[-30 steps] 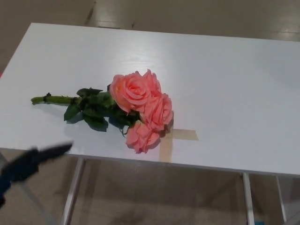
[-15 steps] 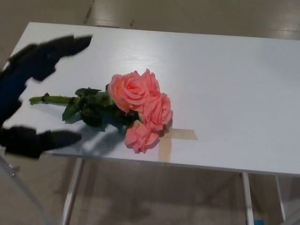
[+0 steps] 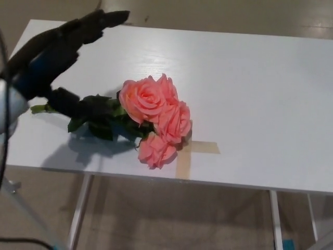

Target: Use the left hand to pick up the rose and passes it to a human.

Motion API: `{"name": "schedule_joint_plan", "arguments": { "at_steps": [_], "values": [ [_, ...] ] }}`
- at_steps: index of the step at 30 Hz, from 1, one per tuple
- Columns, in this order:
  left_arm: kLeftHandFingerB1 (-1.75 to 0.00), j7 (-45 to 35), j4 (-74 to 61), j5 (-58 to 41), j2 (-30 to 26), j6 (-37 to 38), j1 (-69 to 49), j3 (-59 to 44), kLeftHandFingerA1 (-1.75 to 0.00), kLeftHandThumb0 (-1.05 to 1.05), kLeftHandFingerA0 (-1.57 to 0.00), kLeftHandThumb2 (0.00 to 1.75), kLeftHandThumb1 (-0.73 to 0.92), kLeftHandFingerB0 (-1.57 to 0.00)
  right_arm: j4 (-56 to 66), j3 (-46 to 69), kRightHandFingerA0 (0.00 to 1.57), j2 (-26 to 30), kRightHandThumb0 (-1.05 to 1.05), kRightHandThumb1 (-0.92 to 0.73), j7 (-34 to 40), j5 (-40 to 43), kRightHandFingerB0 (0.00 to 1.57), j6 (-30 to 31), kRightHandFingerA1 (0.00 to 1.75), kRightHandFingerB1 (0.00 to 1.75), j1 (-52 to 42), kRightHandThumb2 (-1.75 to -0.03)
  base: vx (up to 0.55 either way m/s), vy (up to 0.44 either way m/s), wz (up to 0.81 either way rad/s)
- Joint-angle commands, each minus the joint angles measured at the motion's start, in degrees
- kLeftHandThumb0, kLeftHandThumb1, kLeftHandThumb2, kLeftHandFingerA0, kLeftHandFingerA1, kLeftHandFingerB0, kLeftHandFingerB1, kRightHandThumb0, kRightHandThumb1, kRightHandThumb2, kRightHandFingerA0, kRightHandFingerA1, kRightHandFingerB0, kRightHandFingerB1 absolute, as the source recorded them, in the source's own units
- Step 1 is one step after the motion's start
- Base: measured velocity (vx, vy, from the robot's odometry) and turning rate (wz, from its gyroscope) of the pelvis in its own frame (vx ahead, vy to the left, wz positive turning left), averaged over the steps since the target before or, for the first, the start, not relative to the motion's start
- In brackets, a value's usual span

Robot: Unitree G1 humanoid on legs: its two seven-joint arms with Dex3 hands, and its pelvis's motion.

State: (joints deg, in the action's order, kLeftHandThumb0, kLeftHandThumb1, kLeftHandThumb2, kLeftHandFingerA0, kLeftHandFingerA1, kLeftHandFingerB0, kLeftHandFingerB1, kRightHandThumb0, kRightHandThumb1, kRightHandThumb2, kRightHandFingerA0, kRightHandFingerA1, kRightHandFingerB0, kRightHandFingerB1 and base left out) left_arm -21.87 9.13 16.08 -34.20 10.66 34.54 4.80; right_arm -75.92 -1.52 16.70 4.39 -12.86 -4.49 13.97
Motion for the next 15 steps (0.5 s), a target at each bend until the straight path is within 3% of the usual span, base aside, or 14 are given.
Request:
{"name": "schedule_joint_plan", "arguments": {
  "at_steps": [1, 15],
  "values": [
    [-0.27, 5.16, 11.01, 15.42, 1.42, -8.85, 7.74, 8.62, -0.16, -0.42, 0.0, 0.68, 0.31, 0.0, -0.12, 0.43, 0.66, 0.58, -0.32, -0.58, -0.66, 0.47, 0.48, 0.45, 0.53, 0.46, -0.68, -0.71, 0.0, 0.0, 0.0],
    [-0.22, 5.24, 24.72, 17.0, 3.87, -12.87, 14.4, 16.11, -0.13, -0.46, 0.0, 0.7, 0.32, 0.0, -0.16, 0.72, 0.66, 0.39, -0.32, -0.58, -0.55, 0.43, 0.48, 0.29, 0.53, 0.46, -0.95, -0.72, 0.0, 0.0, 0.0]
  ]
}}
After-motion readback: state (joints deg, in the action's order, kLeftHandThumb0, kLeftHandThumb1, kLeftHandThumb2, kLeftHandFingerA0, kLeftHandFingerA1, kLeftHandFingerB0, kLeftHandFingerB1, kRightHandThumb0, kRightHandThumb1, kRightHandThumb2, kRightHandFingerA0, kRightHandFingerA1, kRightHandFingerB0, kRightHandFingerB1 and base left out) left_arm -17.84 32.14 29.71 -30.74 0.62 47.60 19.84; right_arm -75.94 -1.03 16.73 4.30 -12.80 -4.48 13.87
